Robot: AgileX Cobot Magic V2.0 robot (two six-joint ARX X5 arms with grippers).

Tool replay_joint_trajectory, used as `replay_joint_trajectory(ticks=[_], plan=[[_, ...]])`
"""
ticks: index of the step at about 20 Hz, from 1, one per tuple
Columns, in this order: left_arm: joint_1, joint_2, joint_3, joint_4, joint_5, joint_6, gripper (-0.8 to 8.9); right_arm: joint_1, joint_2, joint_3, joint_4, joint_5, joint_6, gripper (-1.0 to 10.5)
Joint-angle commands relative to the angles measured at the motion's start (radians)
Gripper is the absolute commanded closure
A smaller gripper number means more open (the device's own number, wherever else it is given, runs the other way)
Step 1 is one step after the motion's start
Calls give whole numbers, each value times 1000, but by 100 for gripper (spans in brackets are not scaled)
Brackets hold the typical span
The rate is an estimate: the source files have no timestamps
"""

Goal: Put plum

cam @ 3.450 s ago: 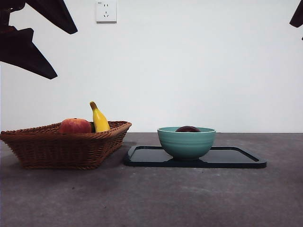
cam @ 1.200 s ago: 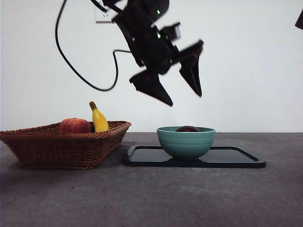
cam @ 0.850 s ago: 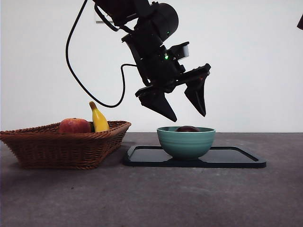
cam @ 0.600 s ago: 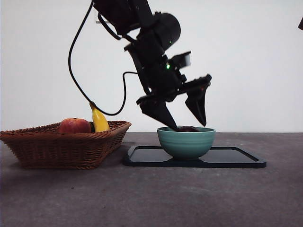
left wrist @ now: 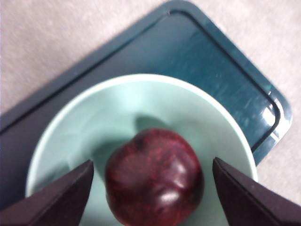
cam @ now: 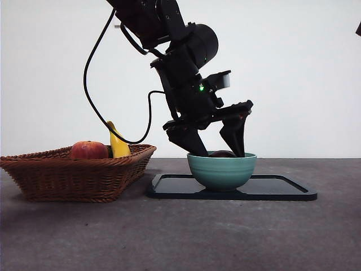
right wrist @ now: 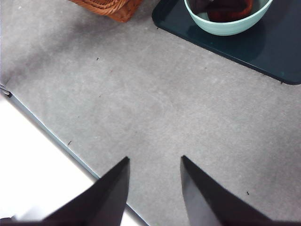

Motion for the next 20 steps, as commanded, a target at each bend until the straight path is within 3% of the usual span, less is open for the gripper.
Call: replay_joint_trajectory(ticks=[1, 6, 10, 20], plan=[[-14, 42, 27, -6, -3, 20, 408, 6, 3, 8, 9, 0, -11, 774], [-18, 48, 27, -12, -3, 20, 417, 6, 3, 8, 11, 5, -11, 774], [-19, 48, 27, -10, -3, 20, 541, 6, 3, 8, 14, 6, -15, 774], [-13, -10, 32, -14, -3, 19, 544, 6, 3, 8, 21, 6, -19, 774]])
